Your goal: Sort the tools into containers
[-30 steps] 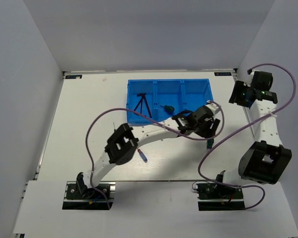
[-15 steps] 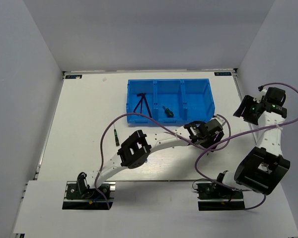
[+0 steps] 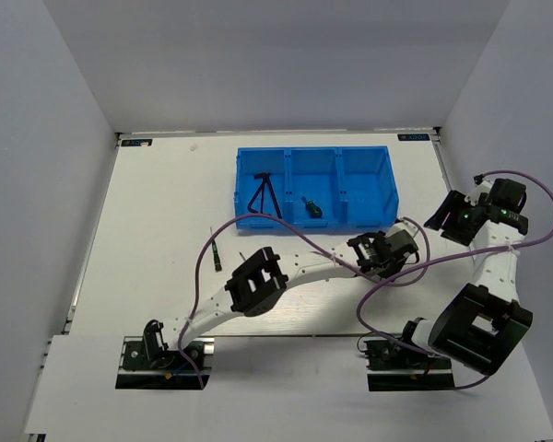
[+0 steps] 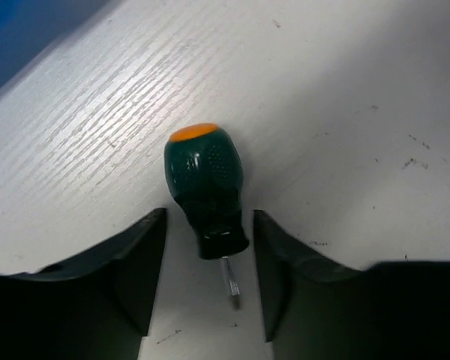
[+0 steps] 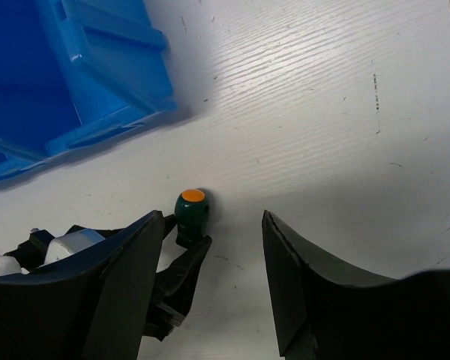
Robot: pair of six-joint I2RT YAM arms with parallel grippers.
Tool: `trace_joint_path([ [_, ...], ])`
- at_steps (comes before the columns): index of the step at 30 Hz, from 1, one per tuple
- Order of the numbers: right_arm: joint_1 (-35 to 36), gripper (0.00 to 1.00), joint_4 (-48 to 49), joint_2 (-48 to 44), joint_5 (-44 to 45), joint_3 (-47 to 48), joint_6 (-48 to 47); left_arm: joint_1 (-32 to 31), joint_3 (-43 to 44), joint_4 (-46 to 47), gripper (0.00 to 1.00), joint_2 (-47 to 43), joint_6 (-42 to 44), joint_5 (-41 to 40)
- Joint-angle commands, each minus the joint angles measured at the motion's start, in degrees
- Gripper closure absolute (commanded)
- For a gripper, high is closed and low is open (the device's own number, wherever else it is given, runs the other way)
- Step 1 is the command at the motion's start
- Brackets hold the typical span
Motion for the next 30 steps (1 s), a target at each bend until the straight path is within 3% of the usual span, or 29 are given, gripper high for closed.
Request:
trace_joint_path([
  [1,-0.46,0.39,1.46,-1.63,-2.44,-0.80,0.68,-0.32,-0.30,-5.35,0.46,0.33,-1.01,-3.21],
  [3,-0.46,0.42,1.72,-1.72,-2.97,-1.42,0.51,-0.32,-3.46,-4.84,0.60,-1.78,-1.01,-4.18],
  [10,-0.55,0.46,2.86,-2.16,-4.29,-3.44,-0.54,0.37,-23.94,2.10,0.87,-20.05,-1.01,-4.10],
  [13,-0.73,0.47,3.21,-2.25,-4.81,-4.67,-0.63,0.91,-28.96,4.40,0.94,-28.04,-1.01,-4.53],
  [20,-0.46,0.49,2.95,-3.21,-8.67,-6.95,-2.39,4.42,-28.45,4.23,0.95,-36.33,1.72,-11.81],
  [24,0.33,0.49,-3.53,-1.81,-20.06,-6.69,-15.70,10.11,-25.81,-0.08,0.95,-35.11,0.22,-15.96],
  [30,1.65,0.61,-10.58,-3.56,-26.60,-9.32,-29.36,16.46,-14.05,-2.98,0.91,-26.42,3.21,-15.08],
])
